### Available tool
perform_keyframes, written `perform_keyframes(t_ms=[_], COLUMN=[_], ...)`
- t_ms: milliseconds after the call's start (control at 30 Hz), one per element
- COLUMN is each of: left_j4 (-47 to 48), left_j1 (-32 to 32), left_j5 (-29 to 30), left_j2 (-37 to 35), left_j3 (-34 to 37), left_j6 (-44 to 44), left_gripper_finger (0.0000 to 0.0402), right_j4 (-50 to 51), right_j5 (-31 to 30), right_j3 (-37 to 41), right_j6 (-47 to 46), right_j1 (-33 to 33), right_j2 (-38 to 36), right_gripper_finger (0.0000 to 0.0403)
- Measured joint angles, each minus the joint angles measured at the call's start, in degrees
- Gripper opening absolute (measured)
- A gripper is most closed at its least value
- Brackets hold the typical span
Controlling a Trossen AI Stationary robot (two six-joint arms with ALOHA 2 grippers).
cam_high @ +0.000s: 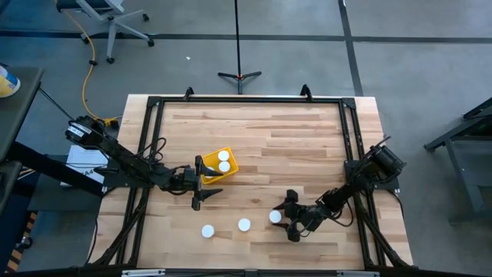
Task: Pick and place pill bottles into a basket
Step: Put the orange pill bottle into the yellow basket
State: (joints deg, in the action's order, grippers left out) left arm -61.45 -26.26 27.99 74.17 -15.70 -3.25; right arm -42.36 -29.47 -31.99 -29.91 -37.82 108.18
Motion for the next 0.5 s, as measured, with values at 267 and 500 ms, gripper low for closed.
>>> perform_keyframes(t_ms=[267,500], left_j4=[0.06,0.11], left_j1=[0.0,0.0], left_j5=[0.02,0.04], left_j2=[0.0,0.0], left_j3=[0.0,0.0], left_j6=[0.0,0.0], left_gripper_finger=[0.0294,0.0294], right_j4=[-1.12,-2.2], right_j5=[0.66,-0.59], right_j3=[0.0,0.0], right_j6=[1.55,2.08], right_j1=[-0.02,-0.02], right_j2=[0.0,0.0], right_gripper_finger=[0.0192,0.0163])
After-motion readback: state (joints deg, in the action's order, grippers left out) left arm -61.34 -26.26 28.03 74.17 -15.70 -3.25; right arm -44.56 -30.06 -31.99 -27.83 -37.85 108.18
